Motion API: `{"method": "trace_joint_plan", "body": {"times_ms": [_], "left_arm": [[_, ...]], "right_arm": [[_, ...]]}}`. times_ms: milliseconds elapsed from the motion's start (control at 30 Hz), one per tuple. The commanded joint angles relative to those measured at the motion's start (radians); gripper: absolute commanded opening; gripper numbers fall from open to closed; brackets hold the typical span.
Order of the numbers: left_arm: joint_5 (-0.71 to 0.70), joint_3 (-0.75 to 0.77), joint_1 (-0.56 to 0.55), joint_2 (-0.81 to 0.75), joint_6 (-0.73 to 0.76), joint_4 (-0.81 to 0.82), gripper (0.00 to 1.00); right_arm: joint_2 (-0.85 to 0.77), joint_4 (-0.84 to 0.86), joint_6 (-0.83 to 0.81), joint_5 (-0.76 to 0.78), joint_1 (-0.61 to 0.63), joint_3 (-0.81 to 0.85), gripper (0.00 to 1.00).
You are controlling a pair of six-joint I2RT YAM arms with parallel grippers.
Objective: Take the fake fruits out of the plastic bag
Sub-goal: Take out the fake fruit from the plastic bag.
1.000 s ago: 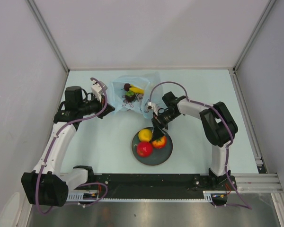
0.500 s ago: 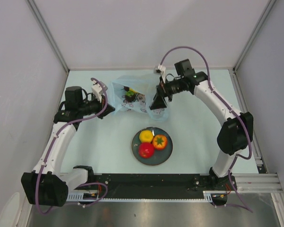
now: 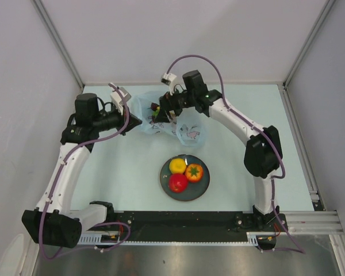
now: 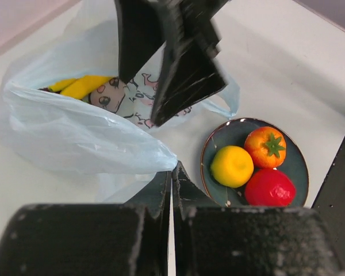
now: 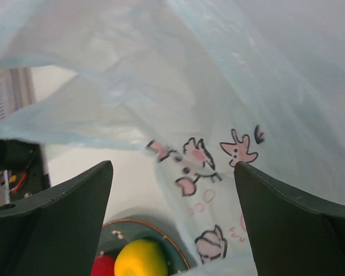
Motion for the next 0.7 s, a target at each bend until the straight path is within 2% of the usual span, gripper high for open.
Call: {"method": "trace_joint_plan", "body": {"times_ms": [0, 133, 200, 300, 400, 533, 667], "left_arm": [[0.042, 0.038, -0.004, -0.008, -0.013, 0.027, 0.00], [0.033, 0.010, -0.002, -0.027, 0.011, 0.014, 0.00], [0.039, -0.001, -0.003, -0.034, 0.010, 0.013, 0.00], [0.050, -0.022, -0.002, -0.047, -0.014, 0.026, 0.00], [0.076, -0.057, -0.003, -0.053, -0.073, 0.070, 0.00], [0.091, -0.096, -0.003, -0.054, -0.107, 0.110, 0.00], [0.101, -0.128, -0.003, -0.048, -0.122, 0.132, 0.00]], "right_arm": [[0.032, 0.105, 0.082, 0.269, 0.017, 0.012, 0.88], [0.087, 0.141, 0.138, 0.557, -0.003, -0.002, 0.77], [0.106, 0.172, 0.127, 0.705, -0.024, 0.004, 0.76], [0.133, 0.207, 0.044, 0.903, -0.046, 0.026, 0.79], [0.129, 0.250, -0.017, 1.010, -0.064, 0.018, 0.83], [0.103, 0.244, -0.031, 0.959, -0.058, -0.013, 0.86], [0.097, 0.252, -0.065, 0.946, -0.027, -0.069, 0.86]]}}
